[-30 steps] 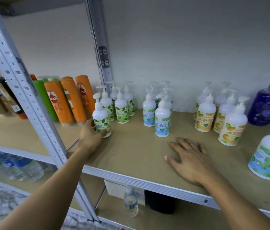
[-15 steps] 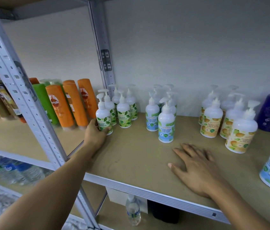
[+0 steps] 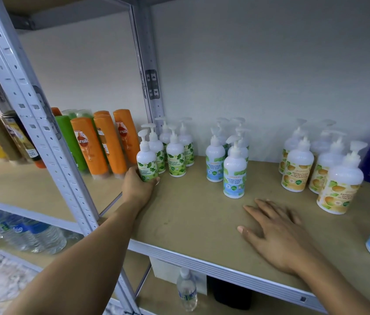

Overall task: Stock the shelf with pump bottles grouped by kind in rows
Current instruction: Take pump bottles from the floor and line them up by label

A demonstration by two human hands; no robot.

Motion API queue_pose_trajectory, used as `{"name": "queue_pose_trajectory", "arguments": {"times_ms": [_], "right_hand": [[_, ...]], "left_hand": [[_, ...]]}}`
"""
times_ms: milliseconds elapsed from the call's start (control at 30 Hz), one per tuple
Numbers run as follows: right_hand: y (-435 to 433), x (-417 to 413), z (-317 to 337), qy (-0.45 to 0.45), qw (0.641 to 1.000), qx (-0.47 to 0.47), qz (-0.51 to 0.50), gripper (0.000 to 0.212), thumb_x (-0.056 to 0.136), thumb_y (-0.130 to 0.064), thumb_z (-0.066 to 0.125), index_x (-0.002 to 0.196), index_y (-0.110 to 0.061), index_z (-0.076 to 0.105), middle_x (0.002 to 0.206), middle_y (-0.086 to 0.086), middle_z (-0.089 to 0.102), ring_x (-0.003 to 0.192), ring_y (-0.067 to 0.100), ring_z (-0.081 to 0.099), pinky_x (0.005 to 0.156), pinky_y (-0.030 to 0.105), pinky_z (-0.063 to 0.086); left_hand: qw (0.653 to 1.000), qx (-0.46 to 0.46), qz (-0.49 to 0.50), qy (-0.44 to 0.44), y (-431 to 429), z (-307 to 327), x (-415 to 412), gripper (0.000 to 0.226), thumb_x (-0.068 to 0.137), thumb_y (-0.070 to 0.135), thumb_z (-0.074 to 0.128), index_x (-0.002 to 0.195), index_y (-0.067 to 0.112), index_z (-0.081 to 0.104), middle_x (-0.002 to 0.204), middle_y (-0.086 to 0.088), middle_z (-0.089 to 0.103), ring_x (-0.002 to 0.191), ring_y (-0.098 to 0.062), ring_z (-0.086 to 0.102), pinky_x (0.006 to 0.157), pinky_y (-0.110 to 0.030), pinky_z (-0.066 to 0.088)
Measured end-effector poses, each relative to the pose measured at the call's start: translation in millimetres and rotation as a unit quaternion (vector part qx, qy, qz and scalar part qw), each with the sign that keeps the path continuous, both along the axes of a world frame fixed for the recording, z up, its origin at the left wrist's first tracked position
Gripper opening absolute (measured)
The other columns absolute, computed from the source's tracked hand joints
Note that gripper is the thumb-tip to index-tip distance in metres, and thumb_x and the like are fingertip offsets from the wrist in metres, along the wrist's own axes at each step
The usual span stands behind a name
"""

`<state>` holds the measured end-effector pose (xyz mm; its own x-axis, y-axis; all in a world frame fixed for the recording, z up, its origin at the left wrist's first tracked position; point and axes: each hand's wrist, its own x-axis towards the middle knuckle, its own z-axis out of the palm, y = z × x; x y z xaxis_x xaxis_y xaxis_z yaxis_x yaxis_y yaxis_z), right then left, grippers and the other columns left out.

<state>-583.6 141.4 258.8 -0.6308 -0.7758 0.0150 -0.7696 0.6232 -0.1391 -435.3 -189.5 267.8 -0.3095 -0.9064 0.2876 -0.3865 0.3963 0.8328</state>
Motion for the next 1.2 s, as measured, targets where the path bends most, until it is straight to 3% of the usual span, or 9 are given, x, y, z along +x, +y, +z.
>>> {"name": "queue_pose_trajectory", "arguments": {"times_ms": [233, 400, 600, 800, 967, 1200], "right_hand": [[-0.2, -0.7, -0.9, 0.006, 1.000, 0.001, -0.001, 0.099, 0.070, -0.091, -0.005, 0.156, -0.045, 0.016, 0.167, -0.014, 0.003, 0.154, 0.009, 0.000, 0.124, 0.046, 0.001], [-0.6, -0.2, -0.3, 0.008, 1.000, 0.004, -0.001, 0.090, 0.077, -0.085, 0.001, 0.156, -0.045, 0.015, 0.167, -0.014, 0.003, 0.153, 0.008, -0.001, 0.124, 0.046, 0.001], [0.4, 2.0, 1.8, 0.004, 1.000, 0.001, -0.001, 0.100, 0.067, -0.085, -0.009, 0.156, -0.045, 0.015, 0.167, -0.014, 0.003, 0.154, 0.009, -0.001, 0.124, 0.045, 0.001], [-0.3, 3.9, 4.7, 0.005, 1.000, 0.010, -0.003, 0.076, 0.088, -0.077, 0.014, 0.156, -0.044, 0.015, 0.167, -0.014, 0.002, 0.153, 0.009, -0.001, 0.124, 0.046, 0.001], [-0.7, 2.4, 2.1, 0.009, 1.000, 0.005, -0.002, 0.097, 0.069, -0.084, -0.007, 0.156, -0.045, 0.015, 0.167, -0.015, 0.004, 0.153, 0.008, -0.001, 0.124, 0.046, 0.002], [-1.3, 1.4, -0.1, 0.011, 1.000, -0.002, -0.004, 0.099, 0.068, -0.084, -0.008, 0.156, -0.045, 0.015, 0.167, -0.015, 0.004, 0.153, 0.008, -0.001, 0.124, 0.046, 0.002]], "left_hand": [[0.999, 0.004, 0.015, 0.029, -1.5, -0.4, 1.6, 0.061, 0.076, 0.022, 0.085, 0.128, 0.009, 0.056, 0.121, -0.006, 0.067, 0.109, -0.025, 0.062, 0.086, -0.033, 0.048], [0.999, -0.002, 0.016, 0.039, -3.7, -1.7, 2.6, 0.055, 0.076, 0.020, 0.085, 0.124, 0.010, 0.060, 0.117, -0.005, 0.069, 0.100, -0.020, 0.061, 0.085, -0.033, 0.048], [0.999, 0.001, 0.022, 0.046, -7.3, -4.0, 3.4, 0.053, 0.074, 0.018, 0.087, 0.121, 0.010, 0.065, 0.114, -0.005, 0.071, 0.101, -0.022, 0.064, 0.086, -0.033, 0.050], [0.999, 0.007, 0.030, 0.044, -10.8, -6.9, 4.2, 0.056, 0.072, 0.022, 0.087, 0.123, 0.012, 0.065, 0.114, -0.004, 0.071, 0.102, -0.024, 0.065, 0.090, -0.039, 0.054], [0.999, 0.003, 0.039, 0.038, -9.6, -7.5, 3.4, 0.057, 0.074, 0.022, 0.086, 0.126, 0.012, 0.062, 0.117, -0.004, 0.069, 0.104, -0.024, 0.064, 0.088, -0.035, 0.051], [0.999, 0.006, 0.041, 0.028, -11.4, -7.1, 2.5, 0.057, 0.076, 0.023, 0.084, 0.127, 0.012, 0.062, 0.119, -0.006, 0.069, 0.106, -0.025, 0.064, 0.087, -0.033, 0.049]]}}
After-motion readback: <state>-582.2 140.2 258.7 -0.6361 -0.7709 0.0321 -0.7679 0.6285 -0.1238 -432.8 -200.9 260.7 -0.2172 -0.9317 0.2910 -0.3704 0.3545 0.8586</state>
